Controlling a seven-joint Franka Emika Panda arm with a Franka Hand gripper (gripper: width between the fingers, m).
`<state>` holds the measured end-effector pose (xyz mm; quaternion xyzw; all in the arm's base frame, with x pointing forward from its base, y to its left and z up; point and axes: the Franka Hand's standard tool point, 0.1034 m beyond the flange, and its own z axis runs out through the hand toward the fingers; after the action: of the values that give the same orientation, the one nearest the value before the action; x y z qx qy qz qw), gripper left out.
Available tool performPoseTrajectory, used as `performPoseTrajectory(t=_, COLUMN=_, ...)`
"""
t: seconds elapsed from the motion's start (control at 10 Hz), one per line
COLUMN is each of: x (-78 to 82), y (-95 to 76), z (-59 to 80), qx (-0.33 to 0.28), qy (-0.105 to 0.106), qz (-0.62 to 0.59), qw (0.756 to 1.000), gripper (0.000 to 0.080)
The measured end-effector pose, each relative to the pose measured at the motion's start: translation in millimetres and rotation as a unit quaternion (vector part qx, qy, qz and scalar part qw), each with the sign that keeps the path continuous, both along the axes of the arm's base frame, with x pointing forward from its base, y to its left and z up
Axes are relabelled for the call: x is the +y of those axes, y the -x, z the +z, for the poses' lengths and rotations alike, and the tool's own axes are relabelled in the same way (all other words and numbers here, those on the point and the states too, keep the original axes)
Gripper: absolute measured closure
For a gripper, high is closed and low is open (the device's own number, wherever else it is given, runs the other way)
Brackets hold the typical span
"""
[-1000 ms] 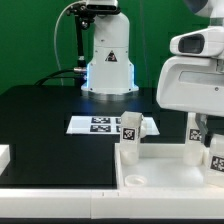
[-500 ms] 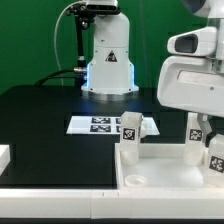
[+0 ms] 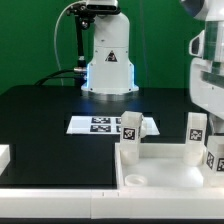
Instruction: Assemble square table
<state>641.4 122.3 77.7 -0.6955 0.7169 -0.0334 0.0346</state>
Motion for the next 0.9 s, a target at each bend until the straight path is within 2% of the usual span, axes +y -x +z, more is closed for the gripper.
performPoseTrajectory(t=0.2, x=0.9, y=0.8, z=0.8, qx=-0.019, qy=-0.007, qz=-0.12, qw=0.993, gripper=0.0511)
performPoseTrajectory(t=0.4, x=0.1, y=0.7, z=0.7, qx=-0.019, qy=-0.007, qz=-0.113, qw=0.993, gripper=0.0511)
performPoseTrajectory(t=0.5, x=-0.4, y=0.3, z=0.9, qx=-0.022, qy=-0.004, qz=-0.082, qw=0.996, gripper=0.0447)
performPoseTrajectory(t=0.6, x=-2.7, y=1.8, z=0.7, qx=-0.019, qy=0.004, qz=-0.033, qw=0.999, gripper=0.028)
performPoseTrajectory(t=0.7, x=-6.2, y=5.6, z=1.1, qx=0.003, qy=0.016, qz=0.052, qw=0.998, gripper=0.028)
performPoseTrajectory(t=0.8, x=-6.3, y=4.5, z=2.9, qx=0.008, qy=0.029, qz=0.154, qw=0.988, gripper=0.0178)
performPoseTrajectory(t=0.9, x=-6.2, y=5.1, z=2.6, qx=0.011, qy=0.034, qz=0.216, qw=0.976, gripper=0.0178)
